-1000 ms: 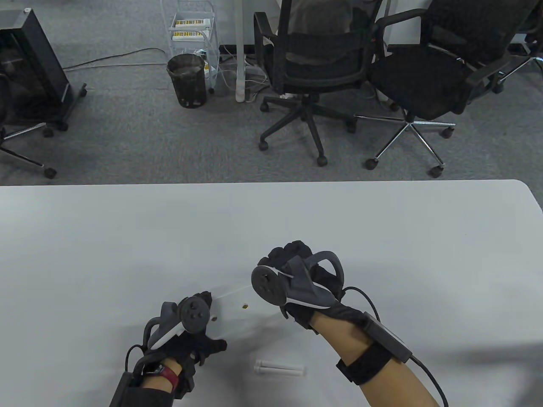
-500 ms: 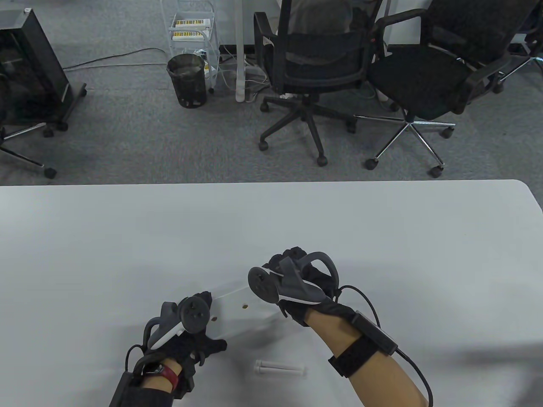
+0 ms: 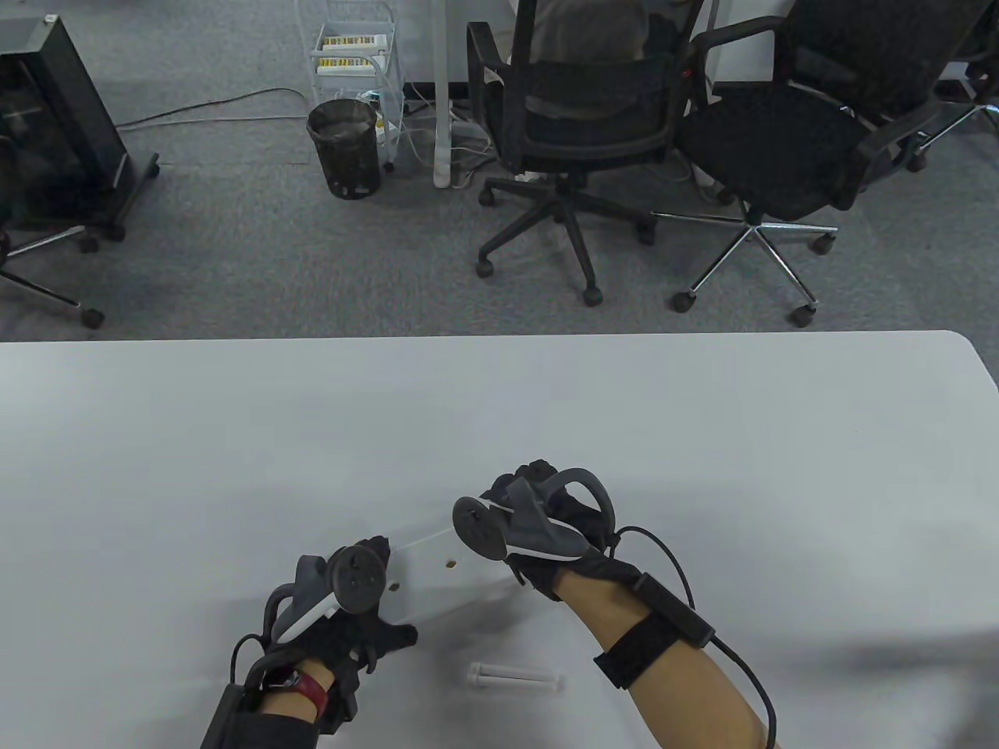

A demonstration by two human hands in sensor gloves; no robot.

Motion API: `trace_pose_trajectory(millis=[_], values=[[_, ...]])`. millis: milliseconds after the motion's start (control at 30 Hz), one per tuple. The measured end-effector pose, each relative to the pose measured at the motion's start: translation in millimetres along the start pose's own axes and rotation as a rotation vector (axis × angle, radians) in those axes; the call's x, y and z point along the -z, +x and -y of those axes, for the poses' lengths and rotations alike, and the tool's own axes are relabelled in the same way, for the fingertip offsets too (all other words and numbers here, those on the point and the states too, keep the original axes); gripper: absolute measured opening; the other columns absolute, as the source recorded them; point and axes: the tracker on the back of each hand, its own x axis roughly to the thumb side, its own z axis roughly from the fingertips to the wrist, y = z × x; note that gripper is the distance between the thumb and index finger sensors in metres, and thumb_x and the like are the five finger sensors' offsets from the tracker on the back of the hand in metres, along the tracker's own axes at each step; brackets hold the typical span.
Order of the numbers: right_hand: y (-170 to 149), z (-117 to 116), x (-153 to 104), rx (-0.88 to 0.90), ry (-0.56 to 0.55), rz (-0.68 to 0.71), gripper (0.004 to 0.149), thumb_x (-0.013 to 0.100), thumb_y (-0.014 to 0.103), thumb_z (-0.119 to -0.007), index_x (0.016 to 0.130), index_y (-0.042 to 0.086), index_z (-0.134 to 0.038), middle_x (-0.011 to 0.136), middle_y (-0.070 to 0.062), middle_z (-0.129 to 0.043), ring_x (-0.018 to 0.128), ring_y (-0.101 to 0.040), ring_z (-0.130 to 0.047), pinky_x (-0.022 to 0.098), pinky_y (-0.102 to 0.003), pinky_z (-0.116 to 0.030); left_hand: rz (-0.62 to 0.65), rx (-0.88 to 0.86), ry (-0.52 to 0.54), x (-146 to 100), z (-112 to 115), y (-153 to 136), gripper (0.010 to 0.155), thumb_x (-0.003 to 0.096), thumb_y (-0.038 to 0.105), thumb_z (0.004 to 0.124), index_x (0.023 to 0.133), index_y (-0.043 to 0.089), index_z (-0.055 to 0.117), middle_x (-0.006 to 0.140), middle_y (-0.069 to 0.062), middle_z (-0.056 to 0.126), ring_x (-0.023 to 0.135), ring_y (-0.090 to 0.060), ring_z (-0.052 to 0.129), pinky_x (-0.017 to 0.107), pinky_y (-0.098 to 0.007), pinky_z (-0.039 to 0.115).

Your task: Fit Hanoi Tower parts together into a complete Hanoi Tower

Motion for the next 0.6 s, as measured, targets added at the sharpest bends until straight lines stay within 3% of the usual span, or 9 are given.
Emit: trace_pose_trajectory(millis=[600], values=[[-7.9,-20.2,5.8,0.018,-0.004,-0.045,0.042,0.033,0.031,-0.084,0.071,0.014,-0.090,0.055,-0.009,-0.097,0.051,-0.032,-0.094,0.063,-0.057,-0.069,0.000,-0.001,-0.001,0.4,0.1,-0.3,0.118,0.0345,0.063,0.090,0.109,0.019,0.009,0.117,-0.015,0.025,0.109,-0.047,0.030,0.075,-0.062,0.037]])
